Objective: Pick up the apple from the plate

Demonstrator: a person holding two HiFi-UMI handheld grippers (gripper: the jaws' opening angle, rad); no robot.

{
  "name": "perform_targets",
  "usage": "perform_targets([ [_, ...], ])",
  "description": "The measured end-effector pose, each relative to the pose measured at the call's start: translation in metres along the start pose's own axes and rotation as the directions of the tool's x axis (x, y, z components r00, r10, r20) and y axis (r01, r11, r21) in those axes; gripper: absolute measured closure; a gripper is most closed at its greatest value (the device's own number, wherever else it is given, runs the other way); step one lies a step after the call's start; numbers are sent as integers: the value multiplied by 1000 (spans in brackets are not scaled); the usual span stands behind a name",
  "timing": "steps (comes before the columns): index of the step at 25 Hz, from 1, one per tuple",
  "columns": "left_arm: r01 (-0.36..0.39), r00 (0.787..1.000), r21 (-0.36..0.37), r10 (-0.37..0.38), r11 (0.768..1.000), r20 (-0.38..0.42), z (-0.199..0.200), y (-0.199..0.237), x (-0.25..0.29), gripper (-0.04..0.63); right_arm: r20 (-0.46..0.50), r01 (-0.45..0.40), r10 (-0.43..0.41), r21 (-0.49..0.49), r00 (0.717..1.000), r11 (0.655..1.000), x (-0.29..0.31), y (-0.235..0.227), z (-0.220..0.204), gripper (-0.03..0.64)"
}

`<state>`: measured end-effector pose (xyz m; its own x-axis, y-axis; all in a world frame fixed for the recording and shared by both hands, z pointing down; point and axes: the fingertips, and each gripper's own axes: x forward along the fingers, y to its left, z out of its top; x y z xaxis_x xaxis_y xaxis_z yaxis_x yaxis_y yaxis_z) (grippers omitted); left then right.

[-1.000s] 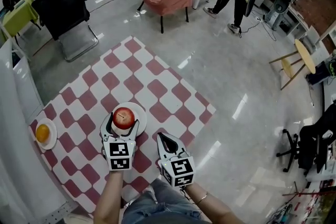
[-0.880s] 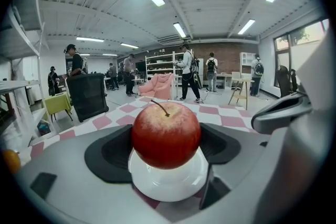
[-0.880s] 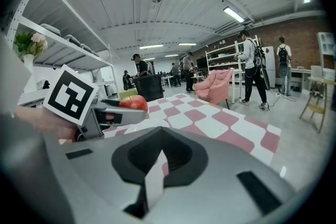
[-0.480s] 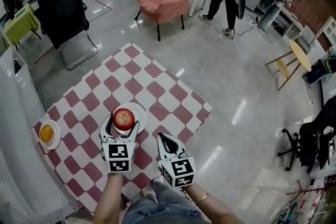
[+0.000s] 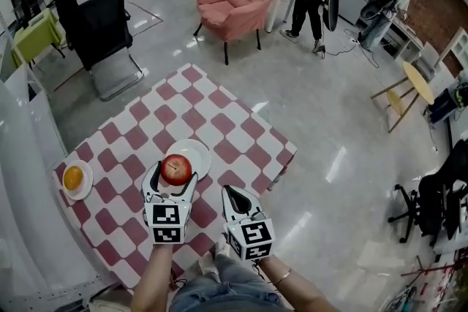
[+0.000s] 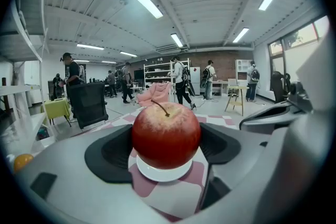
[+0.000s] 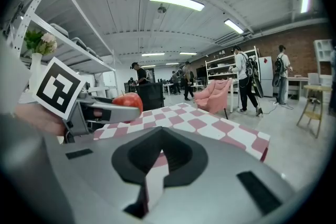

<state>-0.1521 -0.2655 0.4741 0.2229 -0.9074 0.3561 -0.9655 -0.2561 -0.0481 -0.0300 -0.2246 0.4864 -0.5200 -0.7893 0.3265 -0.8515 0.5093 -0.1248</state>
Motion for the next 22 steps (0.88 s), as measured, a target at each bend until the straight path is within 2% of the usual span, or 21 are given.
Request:
perform_targets([
  [8,11,1000,28,-12,1000,12,0,-5,-33,212,21,-1,1,-16,1000,1000,-20,18,1,606],
  [22,1,999,10,-1,1000,38,-10,0,-86,212,35,7,-5,-48,999,999,-48,48,-4,607],
])
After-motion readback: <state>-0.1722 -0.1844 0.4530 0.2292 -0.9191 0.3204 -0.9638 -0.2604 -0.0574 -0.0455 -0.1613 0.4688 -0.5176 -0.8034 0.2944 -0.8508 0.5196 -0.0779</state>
